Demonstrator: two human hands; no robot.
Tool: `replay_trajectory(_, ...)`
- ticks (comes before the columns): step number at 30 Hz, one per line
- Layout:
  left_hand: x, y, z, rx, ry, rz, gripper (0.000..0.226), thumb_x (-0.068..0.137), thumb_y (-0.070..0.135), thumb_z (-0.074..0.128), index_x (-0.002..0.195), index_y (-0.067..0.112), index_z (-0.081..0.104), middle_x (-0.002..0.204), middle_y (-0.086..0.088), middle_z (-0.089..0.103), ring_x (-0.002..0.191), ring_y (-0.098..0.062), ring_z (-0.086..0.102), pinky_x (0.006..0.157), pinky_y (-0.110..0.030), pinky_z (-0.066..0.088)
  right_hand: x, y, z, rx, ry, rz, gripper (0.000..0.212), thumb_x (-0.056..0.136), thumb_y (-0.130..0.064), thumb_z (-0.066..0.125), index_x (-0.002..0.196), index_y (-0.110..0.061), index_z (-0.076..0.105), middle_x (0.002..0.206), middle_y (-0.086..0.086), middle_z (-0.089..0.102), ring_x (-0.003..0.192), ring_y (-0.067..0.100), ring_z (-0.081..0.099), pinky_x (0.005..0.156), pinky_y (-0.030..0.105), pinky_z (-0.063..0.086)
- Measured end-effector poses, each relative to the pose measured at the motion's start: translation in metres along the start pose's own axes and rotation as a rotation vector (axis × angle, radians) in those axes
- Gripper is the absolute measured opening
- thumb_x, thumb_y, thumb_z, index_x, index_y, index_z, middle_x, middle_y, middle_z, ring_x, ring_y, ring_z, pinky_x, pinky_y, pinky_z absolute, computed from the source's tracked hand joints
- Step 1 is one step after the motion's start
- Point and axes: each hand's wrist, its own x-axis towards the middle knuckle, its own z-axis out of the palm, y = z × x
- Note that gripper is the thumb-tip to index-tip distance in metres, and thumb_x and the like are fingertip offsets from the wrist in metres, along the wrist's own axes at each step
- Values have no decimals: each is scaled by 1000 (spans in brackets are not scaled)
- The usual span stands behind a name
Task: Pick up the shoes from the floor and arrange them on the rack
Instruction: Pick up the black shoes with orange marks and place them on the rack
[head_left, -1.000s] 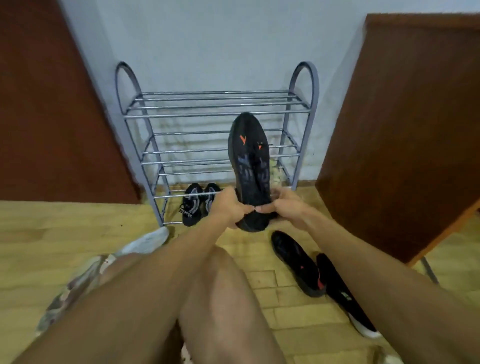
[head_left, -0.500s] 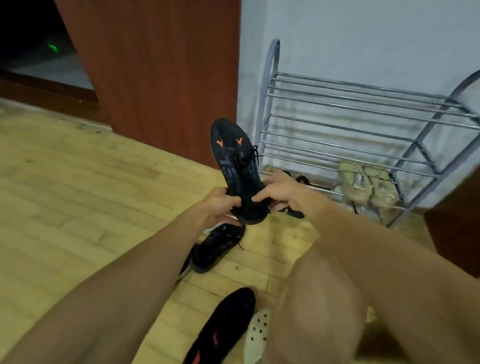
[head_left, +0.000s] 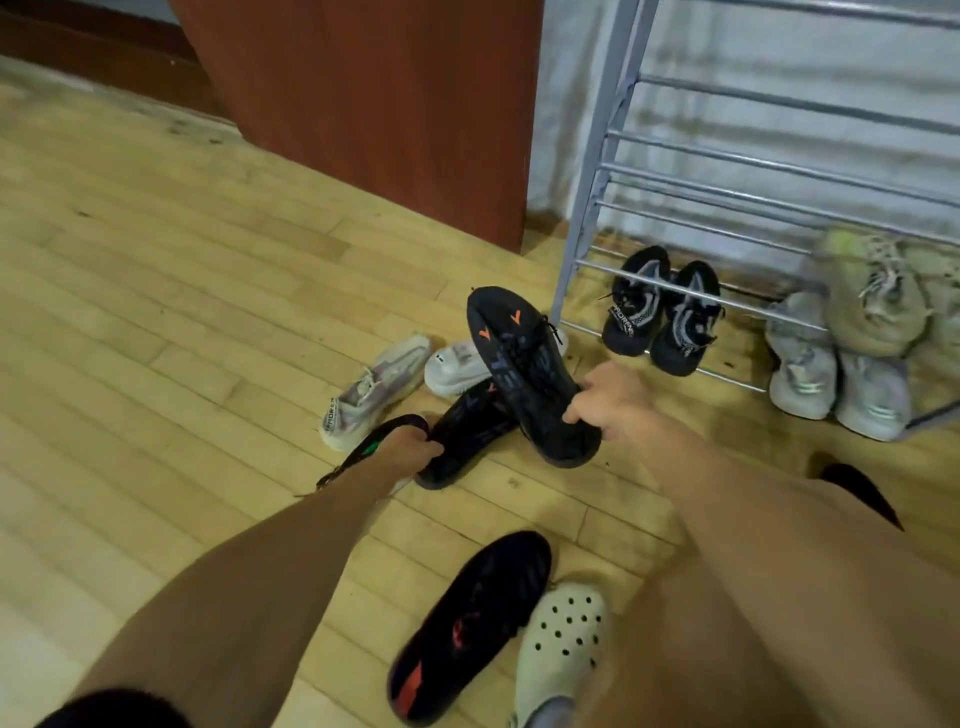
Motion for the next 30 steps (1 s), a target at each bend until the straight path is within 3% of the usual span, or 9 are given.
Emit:
replay_trajectory(3,30,-4,10,177,33,-39,44,91,23,55,130,4,49,128,-15,48,103,-26,50,85,-34,43,20,16,-6,32,-38,33,25,75,-15,76,98,-7,71,95,12,70,80,29,67,65,35,60)
replay_trajectory(7,66,-6,25,297,61,-96,62,89,30,56,142,7,34,136,-19,44,119,-37,50,96,-45,48,41,36,-9,75,-93,71,25,78,-12,74,102,-6,70,99,12,70,87,29,66,70,36,60)
replay_trajectory(14,85,-2,53,353,126,-216,56,88,18,61,133,5,29,133,-24,40,120,-44,47,94,-46,44,61,42,-8,229,-116,146,29,76,-10,77,104,-3,68,104,14,70,94,32,68,76,41,61)
replay_trajectory(18,86,-3,48,381,133,-218,57,84,26,65,127,3,36,130,-22,45,116,-40,51,91,-44,49,60,41,-6,287,-120,161,32,76,-9,76,106,-2,67,106,15,69,95,33,67,77,42,60)
replay_trajectory(21,72,1,39,194,-55,-240,50,82,24,68,122,3,47,118,-14,55,93,-31,61,59,-36,55,49,40,-6,280,-114,156,33,76,-8,76,107,-2,66,108,16,68,96,34,67,79,44,60)
replay_trajectory(22,65,3,38,127,-119,-244,48,82,23,68,121,2,49,114,-13,57,86,-28,62,56,-33,55,43,40,-6,269,-107,150,34,76,-9,77,107,-2,65,108,16,68,96,35,67,79,45,60)
replay_trajectory(26,36,17,45,-133,-228,-228,35,85,13,67,110,-3,50,88,-12,60,67,-24,61,53,-30,55,17,36,-6,276,-84,132,37,76,-6,75,111,0,62,109,16,67,96,36,67,80,45,59)
replay_trajectory(30,5,29,51,-341,-265,-209,22,86,9,66,103,0,54,86,-12,58,69,-23,59,53,-31,52,-17,33,-11,392,-29,134,33,77,-3,75,107,0,64,110,17,66,96,35,64,80,43,58)
